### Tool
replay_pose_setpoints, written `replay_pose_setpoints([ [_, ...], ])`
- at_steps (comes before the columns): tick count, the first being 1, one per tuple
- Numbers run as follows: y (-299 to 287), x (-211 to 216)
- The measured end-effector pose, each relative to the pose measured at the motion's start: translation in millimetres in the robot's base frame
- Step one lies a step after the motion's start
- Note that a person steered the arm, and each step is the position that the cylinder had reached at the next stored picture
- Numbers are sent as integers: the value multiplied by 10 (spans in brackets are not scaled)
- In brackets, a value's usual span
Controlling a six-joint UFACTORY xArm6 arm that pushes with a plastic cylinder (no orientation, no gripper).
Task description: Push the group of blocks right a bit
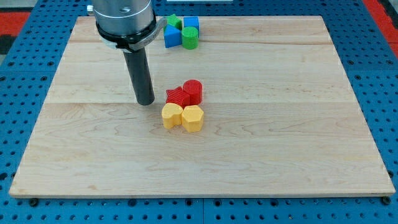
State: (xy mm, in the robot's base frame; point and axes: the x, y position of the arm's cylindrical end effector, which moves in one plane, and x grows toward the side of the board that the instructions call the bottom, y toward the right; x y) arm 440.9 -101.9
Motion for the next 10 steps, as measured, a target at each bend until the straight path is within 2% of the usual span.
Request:
replay_pose_setpoints([
  [4,21,281],
  [6,502,240],
  [10,609,-91],
])
